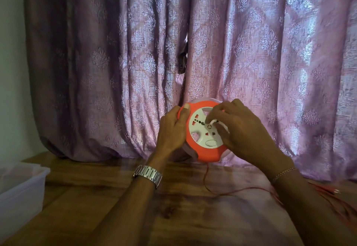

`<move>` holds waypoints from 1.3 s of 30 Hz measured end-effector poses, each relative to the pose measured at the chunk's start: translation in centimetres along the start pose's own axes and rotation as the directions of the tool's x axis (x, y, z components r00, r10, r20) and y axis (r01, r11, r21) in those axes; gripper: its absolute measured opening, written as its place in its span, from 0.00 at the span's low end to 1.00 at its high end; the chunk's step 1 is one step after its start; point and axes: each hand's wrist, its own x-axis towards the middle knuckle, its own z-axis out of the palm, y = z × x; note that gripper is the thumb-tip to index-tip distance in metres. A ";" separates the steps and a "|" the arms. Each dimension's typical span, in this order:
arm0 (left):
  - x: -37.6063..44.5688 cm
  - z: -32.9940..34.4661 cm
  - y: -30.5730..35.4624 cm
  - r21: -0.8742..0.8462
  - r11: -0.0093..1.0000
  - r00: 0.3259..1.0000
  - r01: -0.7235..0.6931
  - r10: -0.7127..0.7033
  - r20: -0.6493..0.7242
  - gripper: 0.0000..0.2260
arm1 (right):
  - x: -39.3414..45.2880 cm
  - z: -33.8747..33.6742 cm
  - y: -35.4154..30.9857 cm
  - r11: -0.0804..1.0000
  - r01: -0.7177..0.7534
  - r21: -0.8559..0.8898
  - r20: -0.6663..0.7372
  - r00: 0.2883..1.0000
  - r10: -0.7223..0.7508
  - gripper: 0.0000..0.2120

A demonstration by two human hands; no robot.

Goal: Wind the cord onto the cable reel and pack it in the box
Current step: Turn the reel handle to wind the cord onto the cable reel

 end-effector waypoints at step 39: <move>0.1 0.1 -0.7 0.019 0.999 0.999 -0.040 0.040 0.001 0.24 | -0.1 -0.3 -0.7 0.998 0.026 0.058 0.192 0.981 -0.037 0.25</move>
